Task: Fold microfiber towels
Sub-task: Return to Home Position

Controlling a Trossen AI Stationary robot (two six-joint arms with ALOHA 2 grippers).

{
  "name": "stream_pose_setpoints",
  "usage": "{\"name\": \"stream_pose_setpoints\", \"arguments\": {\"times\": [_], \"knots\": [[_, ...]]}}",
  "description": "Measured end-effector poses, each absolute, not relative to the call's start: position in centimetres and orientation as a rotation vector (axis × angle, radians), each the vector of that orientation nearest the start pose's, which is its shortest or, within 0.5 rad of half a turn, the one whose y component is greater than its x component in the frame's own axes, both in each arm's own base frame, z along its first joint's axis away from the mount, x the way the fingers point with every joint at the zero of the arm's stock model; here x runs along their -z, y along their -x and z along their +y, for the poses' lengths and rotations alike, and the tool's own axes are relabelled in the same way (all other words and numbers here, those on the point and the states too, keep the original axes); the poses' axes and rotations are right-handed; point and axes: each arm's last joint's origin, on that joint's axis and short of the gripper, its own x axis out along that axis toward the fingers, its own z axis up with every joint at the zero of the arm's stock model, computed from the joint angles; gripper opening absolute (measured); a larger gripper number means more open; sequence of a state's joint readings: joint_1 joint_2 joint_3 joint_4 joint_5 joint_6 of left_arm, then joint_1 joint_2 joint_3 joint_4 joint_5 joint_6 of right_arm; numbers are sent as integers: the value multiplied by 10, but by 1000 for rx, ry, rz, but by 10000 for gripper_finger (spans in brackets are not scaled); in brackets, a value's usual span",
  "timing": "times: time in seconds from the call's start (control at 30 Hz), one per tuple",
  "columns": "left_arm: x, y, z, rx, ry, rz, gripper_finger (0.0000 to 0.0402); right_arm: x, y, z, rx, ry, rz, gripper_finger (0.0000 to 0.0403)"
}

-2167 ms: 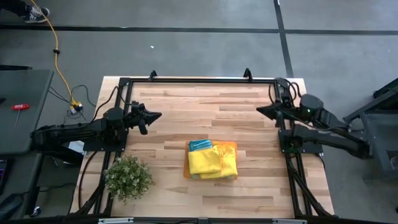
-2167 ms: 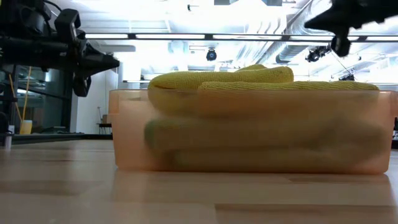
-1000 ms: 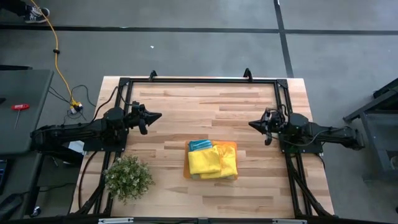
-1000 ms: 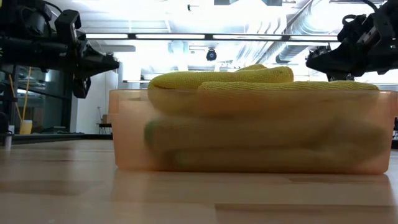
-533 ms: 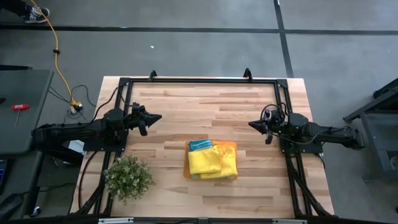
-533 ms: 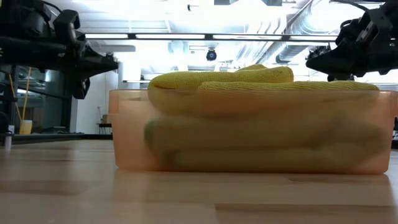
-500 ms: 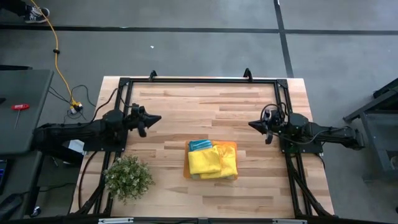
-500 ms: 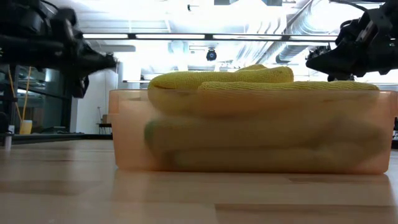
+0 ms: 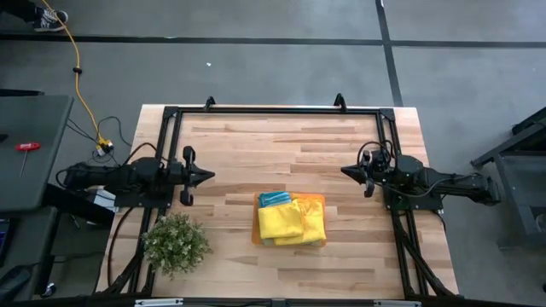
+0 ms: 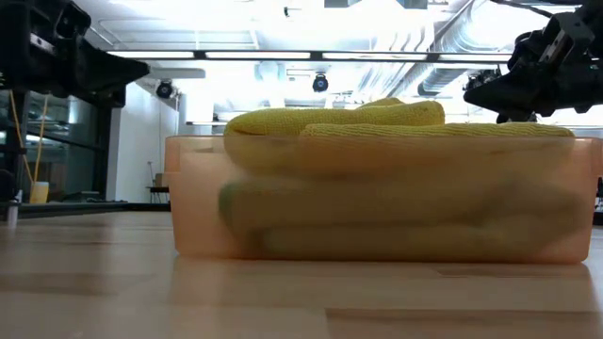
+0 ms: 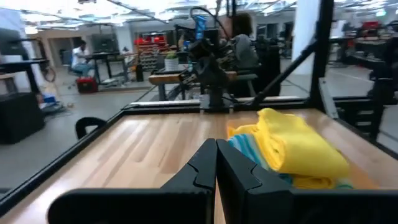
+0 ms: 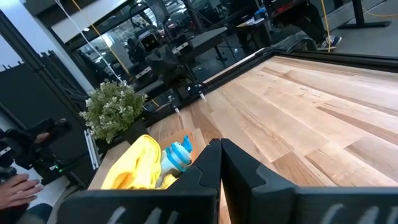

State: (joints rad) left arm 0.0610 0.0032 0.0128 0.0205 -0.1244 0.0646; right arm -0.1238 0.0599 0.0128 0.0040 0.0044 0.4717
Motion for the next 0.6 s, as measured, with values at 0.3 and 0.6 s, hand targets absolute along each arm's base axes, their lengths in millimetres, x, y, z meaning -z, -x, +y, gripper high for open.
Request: {"name": "stream_pose_setpoints", "arguments": {"times": [0.3,0.6], "knots": [[-170,-97,-2,-65,24,-34,0,-164,-100,-13,136,-474,11,0],[-170,-97,-7,10,72,-34,0,-164,-100,-13,136,-473,11,0]]}}
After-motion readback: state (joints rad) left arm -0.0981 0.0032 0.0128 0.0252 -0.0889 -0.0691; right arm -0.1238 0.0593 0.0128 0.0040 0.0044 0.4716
